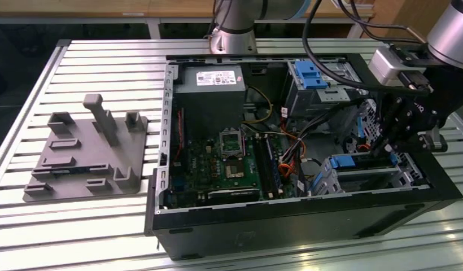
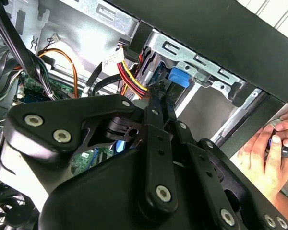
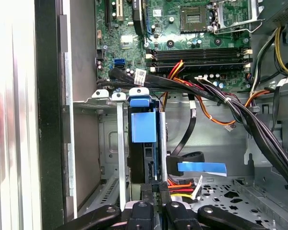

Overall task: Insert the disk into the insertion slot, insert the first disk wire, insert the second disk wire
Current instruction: 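Insert the first disk wire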

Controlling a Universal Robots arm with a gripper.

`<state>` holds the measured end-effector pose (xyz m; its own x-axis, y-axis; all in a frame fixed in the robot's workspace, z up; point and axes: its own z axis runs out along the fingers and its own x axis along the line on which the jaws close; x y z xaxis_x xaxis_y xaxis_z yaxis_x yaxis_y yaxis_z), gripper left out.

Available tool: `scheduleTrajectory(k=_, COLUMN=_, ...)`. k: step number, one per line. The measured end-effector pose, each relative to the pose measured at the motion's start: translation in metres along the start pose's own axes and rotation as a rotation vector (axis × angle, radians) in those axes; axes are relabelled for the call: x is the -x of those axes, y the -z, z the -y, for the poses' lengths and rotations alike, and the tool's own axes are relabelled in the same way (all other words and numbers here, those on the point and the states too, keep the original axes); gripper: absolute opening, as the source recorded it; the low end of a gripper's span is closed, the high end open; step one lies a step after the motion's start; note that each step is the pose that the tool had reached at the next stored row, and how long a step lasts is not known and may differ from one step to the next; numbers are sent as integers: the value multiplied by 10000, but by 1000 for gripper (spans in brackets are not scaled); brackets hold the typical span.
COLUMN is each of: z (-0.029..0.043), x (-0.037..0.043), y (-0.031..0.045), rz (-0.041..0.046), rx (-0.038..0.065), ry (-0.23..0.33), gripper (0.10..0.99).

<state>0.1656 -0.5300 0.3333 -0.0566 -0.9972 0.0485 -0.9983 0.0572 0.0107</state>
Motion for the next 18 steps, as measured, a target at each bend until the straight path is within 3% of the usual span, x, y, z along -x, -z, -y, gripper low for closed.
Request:
scheduleTrajectory(k=16, z=1, x=-11, y=-50, rz=1, rx=2, ry=-1, gripper=176)
scheduleTrajectory(k=18, z=1, x=-12, y=-43, rz=2, rx=1, ry=0, gripper=298)
